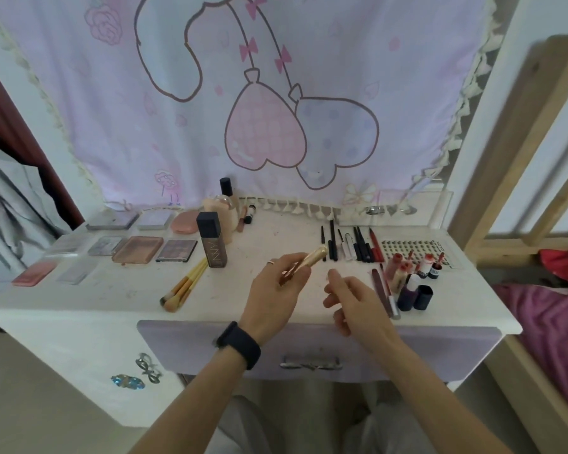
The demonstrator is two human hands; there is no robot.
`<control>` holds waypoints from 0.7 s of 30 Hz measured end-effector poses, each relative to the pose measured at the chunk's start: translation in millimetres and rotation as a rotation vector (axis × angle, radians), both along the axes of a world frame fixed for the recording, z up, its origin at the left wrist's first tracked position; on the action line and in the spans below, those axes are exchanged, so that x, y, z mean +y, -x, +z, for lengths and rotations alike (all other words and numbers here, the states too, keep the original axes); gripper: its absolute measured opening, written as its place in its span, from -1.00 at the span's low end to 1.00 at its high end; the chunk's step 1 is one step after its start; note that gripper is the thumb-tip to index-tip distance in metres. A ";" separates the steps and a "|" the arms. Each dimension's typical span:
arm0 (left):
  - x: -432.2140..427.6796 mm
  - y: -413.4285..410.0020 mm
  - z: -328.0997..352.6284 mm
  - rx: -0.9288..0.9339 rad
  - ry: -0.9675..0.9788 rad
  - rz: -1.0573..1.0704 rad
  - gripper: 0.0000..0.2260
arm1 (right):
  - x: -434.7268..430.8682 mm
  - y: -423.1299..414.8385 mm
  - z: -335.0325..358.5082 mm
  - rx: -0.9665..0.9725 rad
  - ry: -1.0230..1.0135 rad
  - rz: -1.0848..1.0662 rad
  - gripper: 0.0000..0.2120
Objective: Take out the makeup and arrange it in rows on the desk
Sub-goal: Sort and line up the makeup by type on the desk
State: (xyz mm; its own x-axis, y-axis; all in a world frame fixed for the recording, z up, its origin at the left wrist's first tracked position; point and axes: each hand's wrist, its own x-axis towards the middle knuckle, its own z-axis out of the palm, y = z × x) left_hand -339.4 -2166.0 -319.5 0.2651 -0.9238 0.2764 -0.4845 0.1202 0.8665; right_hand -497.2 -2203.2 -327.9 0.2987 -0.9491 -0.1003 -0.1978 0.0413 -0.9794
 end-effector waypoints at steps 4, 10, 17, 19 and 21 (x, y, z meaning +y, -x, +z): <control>-0.5 -13.0 -6.4 -0.344 -0.043 -0.129 -0.76 | -13.1 -10.5 4.4 0.026 0.035 0.043 -0.40; -20.3 -32.4 -16.0 -0.511 -0.009 -0.050 -0.80 | -34.2 -32.7 2.5 0.197 0.172 0.035 -0.58; -49.8 -32.1 -22.7 -0.765 -0.132 0.081 -0.40 | -57.5 -51.0 -10.5 0.227 0.248 -0.031 -0.56; -54.7 -32.6 -23.0 -0.655 -0.197 0.117 -0.44 | -56.6 -52.4 -16.6 0.220 0.298 -0.034 -0.53; -55.8 -34.2 -27.0 -0.498 -0.197 0.107 -0.46 | -55.5 -51.6 -20.5 0.210 0.332 -0.018 -0.52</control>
State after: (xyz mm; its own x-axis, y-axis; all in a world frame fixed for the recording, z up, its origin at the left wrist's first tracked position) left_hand -305.2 -2221.7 -346.6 0.2416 -0.9459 0.2165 -0.8426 -0.0938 0.5303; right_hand -445.5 -2258.7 -348.4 0.2869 -0.9452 0.1560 -0.3978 -0.2657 -0.8782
